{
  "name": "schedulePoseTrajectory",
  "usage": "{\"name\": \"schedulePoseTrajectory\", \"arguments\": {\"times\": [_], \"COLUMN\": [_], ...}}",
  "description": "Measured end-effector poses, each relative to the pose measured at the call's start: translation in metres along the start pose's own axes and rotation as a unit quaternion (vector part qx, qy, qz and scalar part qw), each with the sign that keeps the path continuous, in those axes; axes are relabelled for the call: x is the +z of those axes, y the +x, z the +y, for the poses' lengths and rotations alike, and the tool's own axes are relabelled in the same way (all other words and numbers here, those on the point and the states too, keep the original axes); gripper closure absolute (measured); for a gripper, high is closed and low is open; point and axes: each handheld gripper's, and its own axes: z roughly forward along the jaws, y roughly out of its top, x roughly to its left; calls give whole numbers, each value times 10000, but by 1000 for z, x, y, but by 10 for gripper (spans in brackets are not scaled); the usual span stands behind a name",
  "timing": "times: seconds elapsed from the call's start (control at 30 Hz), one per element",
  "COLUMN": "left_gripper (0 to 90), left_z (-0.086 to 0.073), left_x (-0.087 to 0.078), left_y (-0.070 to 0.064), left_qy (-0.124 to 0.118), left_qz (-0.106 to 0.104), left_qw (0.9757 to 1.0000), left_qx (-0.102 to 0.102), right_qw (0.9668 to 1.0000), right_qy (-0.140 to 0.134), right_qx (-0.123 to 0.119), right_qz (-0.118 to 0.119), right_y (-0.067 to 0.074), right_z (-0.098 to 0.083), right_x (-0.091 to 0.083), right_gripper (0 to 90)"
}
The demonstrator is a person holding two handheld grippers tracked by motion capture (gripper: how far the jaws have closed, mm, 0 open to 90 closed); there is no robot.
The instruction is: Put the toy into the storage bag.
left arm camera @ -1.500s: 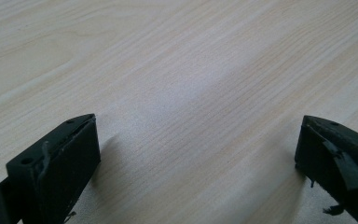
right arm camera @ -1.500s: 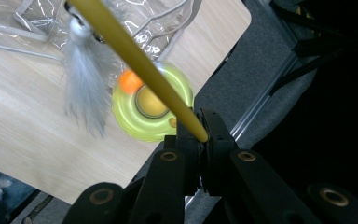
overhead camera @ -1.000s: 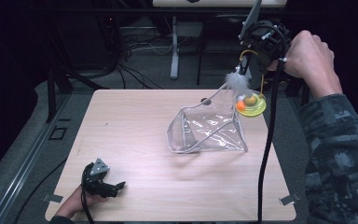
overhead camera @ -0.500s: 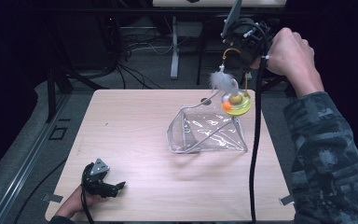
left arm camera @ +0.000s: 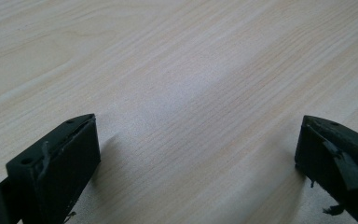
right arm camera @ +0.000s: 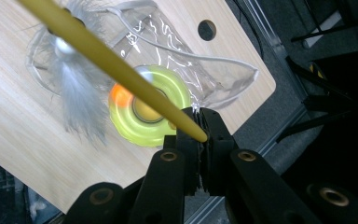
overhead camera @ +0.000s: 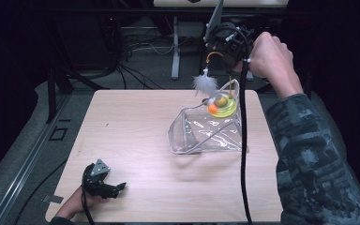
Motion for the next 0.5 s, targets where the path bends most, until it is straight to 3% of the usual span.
{"name": "schedulePoseTrajectory", "arguments": {"times": [0.5], "left_gripper": [0], "left_z": [0], "left_x": [0], "left_y": [0], "left_qy": [3], "left_qz": [-8], "left_qw": [10000], "left_qx": [5], "right_qw": [9996], "right_qy": [144], "right_qx": [-95], "right_qz": [205], "right_y": [10], "right_z": [9], "right_x": [34], "right_gripper": [871]}}
